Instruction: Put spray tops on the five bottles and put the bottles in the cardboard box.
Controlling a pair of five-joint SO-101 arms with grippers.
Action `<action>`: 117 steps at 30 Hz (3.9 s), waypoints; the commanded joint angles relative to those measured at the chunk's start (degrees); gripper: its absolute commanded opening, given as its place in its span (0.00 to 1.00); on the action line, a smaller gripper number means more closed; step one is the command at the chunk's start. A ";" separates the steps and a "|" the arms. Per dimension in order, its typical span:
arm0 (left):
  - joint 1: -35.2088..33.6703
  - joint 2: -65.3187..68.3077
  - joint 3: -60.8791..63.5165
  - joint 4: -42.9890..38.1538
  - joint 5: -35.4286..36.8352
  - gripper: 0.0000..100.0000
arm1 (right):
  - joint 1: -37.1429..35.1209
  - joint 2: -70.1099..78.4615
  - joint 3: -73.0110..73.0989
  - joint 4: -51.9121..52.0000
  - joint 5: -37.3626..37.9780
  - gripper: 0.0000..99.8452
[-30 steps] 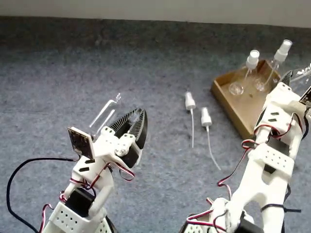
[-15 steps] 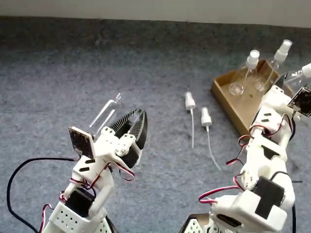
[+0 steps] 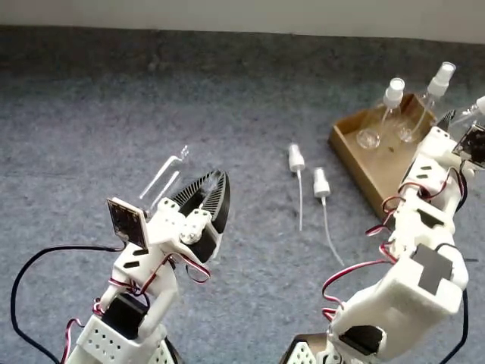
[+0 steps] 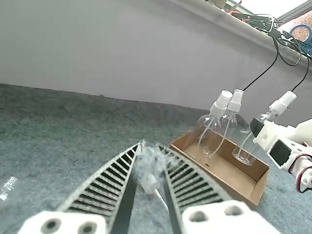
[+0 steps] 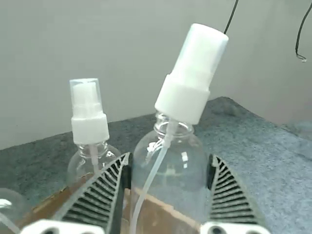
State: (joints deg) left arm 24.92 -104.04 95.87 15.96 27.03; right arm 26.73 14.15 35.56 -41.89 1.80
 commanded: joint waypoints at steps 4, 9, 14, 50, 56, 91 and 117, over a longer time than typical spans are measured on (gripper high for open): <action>-0.84 -0.48 1.19 0.09 0.26 0.01 | 0.84 3.65 -7.25 -1.71 0.62 0.13; -0.84 -0.48 1.19 0.09 0.26 0.01 | 0.66 6.73 -7.43 -6.46 0.62 0.13; -0.84 -0.48 1.19 0.09 0.26 0.01 | -0.48 10.07 -7.16 -13.05 1.05 0.13; -0.84 -0.48 1.19 0.18 0.26 0.01 | -0.75 16.04 -6.90 -13.23 6.15 0.25; -0.84 -0.48 1.19 0.18 0.26 0.01 | -0.84 16.04 -6.81 -13.14 6.33 0.25; -0.84 -0.48 1.19 0.18 0.26 0.01 | -2.86 -11.38 7.16 8.57 8.79 0.25; -14.55 -0.66 -18.33 25.49 -14.15 0.01 | -12.44 -61.58 7.08 80.31 8.79 0.24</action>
State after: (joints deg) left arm 13.14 -104.04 89.01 28.26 17.80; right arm 18.02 -40.62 43.21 32.48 10.42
